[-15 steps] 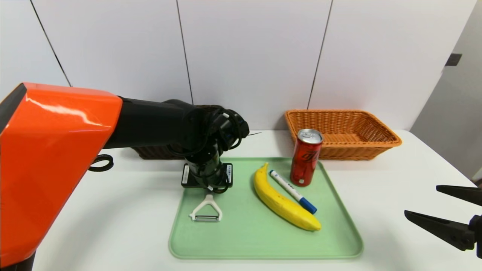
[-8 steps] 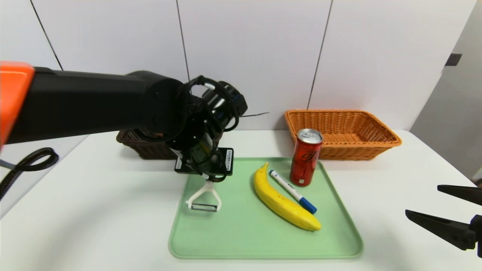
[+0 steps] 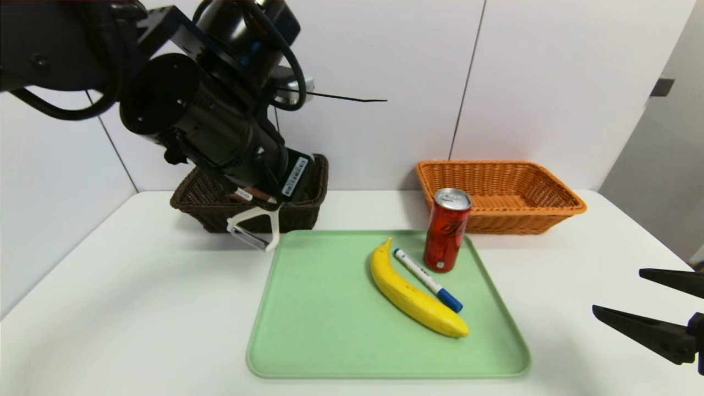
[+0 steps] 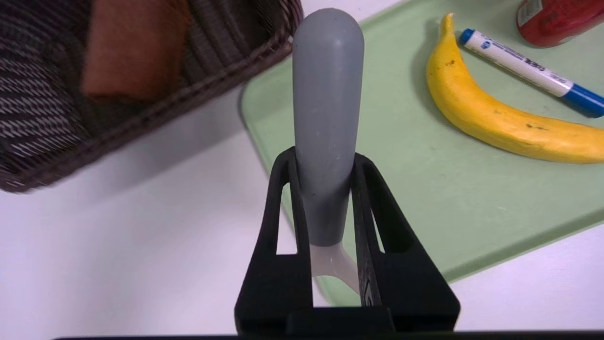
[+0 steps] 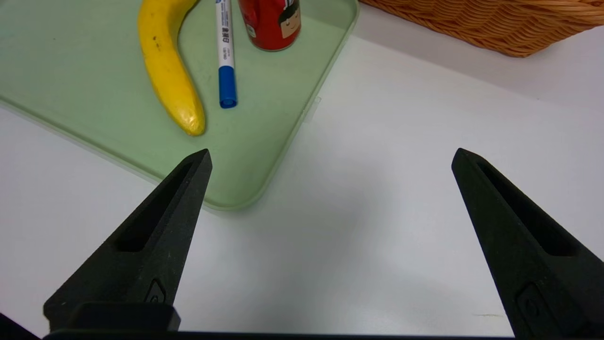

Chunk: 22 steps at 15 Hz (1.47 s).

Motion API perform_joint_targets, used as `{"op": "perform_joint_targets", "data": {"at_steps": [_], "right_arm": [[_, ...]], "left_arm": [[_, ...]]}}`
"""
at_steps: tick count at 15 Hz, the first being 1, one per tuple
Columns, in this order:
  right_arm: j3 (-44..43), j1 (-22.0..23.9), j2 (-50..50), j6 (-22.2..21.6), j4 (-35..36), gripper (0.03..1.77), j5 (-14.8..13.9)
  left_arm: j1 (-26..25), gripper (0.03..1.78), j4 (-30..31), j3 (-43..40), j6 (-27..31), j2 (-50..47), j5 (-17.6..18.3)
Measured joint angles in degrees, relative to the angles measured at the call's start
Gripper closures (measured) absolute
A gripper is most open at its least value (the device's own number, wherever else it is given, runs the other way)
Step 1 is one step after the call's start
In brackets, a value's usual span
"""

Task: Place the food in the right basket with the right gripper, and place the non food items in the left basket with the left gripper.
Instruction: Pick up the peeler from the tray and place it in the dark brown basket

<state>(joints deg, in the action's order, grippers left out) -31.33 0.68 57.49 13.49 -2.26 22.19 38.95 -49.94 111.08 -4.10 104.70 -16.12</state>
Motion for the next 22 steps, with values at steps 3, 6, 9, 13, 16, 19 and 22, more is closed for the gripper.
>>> {"op": "perform_joint_targets", "data": {"at_steps": [3,6,9,13,16,19,22], "right_arm": [[-0.09,-0.02,0.0,0.17,-0.02,0.04,0.0],[0.09,-0.06,-0.05,0.34,-0.02,0.04,0.07],[0.2,-0.06,-0.46,0.22,-0.02,0.04,0.0],[0.29,-0.06,-0.63,0.3,-0.02,0.04,0.0],[0.22,-0.05,-0.71,0.3,-0.06,0.04,-0.15],[0.29,0.0,-0.91,0.23,-0.09,0.04,-0.34],[0.63,0.09,-1.23,0.2,-0.11,0.04,-1.38]], "left_arm": [[-3.97,1.52,1.3,1.54,15.14,-0.62,0.3],[-8.69,1.52,2.88,1.73,25.89,-0.21,0.44],[-14.03,1.52,5.38,1.77,32.48,1.19,0.46],[-19.75,1.52,10.95,1.68,37.61,4.94,0.46],[-21.02,1.52,15.47,1.54,38.9,7.91,0.85],[-21.18,1.52,19.1,1.46,41.72,10.34,2.15],[-21.48,1.52,19.97,1.49,45.17,11.69,2.93]]}}
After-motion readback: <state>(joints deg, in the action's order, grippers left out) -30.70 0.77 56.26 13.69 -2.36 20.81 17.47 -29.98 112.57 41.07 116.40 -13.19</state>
